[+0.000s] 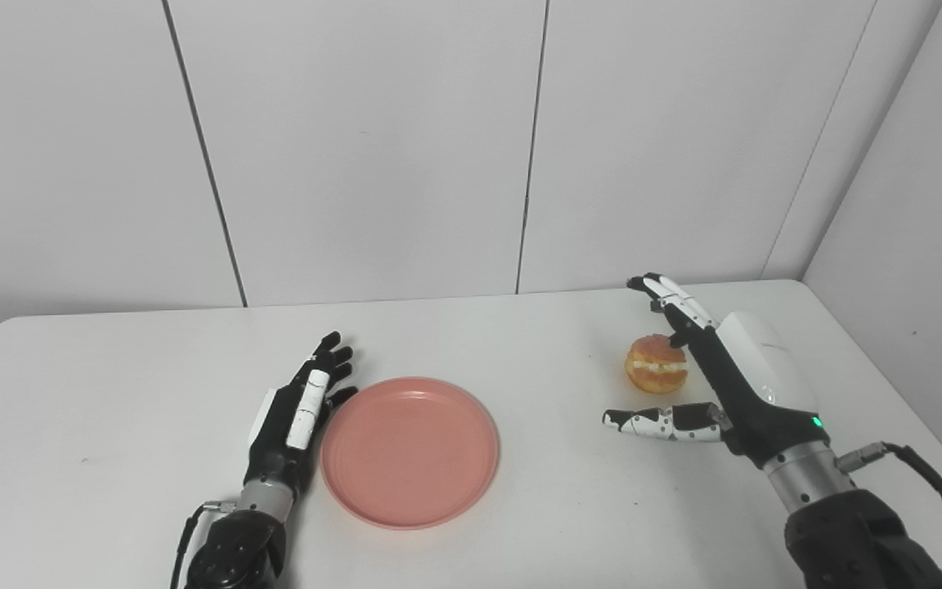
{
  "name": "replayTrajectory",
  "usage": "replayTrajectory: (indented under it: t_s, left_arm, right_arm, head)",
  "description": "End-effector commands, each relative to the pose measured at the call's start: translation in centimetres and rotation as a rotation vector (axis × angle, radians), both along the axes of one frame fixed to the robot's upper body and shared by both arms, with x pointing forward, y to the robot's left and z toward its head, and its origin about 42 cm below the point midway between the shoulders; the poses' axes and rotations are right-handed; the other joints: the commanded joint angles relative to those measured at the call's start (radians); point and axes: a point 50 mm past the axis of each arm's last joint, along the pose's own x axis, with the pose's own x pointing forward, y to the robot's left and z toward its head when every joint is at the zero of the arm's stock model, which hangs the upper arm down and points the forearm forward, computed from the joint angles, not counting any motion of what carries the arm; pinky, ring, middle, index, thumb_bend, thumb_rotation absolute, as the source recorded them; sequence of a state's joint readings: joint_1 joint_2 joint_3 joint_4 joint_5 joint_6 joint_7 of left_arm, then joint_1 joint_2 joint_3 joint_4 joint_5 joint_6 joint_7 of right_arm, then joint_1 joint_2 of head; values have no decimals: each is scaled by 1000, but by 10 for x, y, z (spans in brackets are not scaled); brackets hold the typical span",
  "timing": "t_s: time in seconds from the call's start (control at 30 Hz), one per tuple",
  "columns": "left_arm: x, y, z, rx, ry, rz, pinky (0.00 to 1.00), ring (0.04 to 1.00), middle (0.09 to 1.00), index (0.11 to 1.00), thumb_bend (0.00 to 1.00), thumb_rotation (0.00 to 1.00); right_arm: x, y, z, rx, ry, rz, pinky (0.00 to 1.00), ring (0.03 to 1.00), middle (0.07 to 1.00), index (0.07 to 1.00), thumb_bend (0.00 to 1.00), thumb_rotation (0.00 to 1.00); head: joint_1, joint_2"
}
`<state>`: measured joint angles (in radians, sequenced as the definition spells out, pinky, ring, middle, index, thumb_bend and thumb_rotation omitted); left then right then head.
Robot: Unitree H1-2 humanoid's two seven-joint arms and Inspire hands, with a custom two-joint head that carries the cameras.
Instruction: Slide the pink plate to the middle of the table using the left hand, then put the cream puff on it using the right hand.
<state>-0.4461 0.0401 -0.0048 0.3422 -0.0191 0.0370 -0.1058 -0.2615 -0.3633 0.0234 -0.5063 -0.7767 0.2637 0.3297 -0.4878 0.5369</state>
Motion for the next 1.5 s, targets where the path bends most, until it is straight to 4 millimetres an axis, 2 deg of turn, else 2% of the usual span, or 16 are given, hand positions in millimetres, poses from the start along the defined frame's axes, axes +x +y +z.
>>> replayTrajectory:
  t_s: [0.0,0.13,0.27,0.47,0.57,0.73,0.83,1.07,1.17,1.3,1.37,1.47]
  left_arm:
    - [4,-9,9,-30,-12,-22,890,915,901,898,898,933]
    - [3,-8,6,-31,-9,-22,892,915,898,897,890,934]
    - [2,-8,7,-27,-14,-26,872,909,887,901,887,936]
    - [2,-7,8,-28,-15,-31,839,904,879,897,871,934]
    - [2,-7,7,-23,-16,-34,846,893,872,903,858,936]
    - [2,-8,7,-16,-17,-36,852,886,865,908,844,939]
    - [1,-8,8,-12,-19,-36,851,886,867,910,844,938]
    - [0,-10,7,-17,-24,-45,854,886,870,913,835,937]
    - [0,-11,7,-14,-24,-44,835,884,871,914,843,942]
    - [-1,-11,6,-16,-25,-46,831,882,867,914,834,946]
    - [-2,-11,6,-20,-23,-45,833,882,867,916,831,947]
    - [-2,-11,5,-29,-20,-44,843,880,863,912,821,941]
  right_arm:
    - [8,-5,25,-99,-63,-21,737,873,943,889,1000,291]
    - [25,-14,38,-202,-25,-59,812,909,938,864,1000,309]
    - [46,-27,46,-273,78,-97,753,890,922,861,1000,305]
    - [68,-37,58,-341,256,-97,726,917,942,844,1000,178]
    - [83,-41,62,-362,304,-108,728,911,931,830,1000,182]
    - [105,-48,58,-377,349,-132,738,888,902,814,1000,205]
    - [118,-51,52,-389,391,-151,728,891,909,828,1000,250]
    - [134,-54,42,-387,417,-149,716,896,914,825,1000,238]
    - [139,-54,37,-385,421,-144,709,899,916,826,1000,284]
    - [145,-55,29,-394,425,-144,771,907,916,832,1000,370]
    - [148,-55,26,-398,427,-148,780,907,915,833,1000,377]
    - [152,-55,22,-402,428,-154,851,923,929,840,1000,363]
  head:
    - [1,-1]
    - [8,-3]
    - [12,-3]
    - [13,-3]
    - [14,-3]
    - [20,-4]
    - [24,-4]
    - [31,-4]
    - [35,-6]
    - [37,-7]
    - [39,-9]
    - [43,-10]
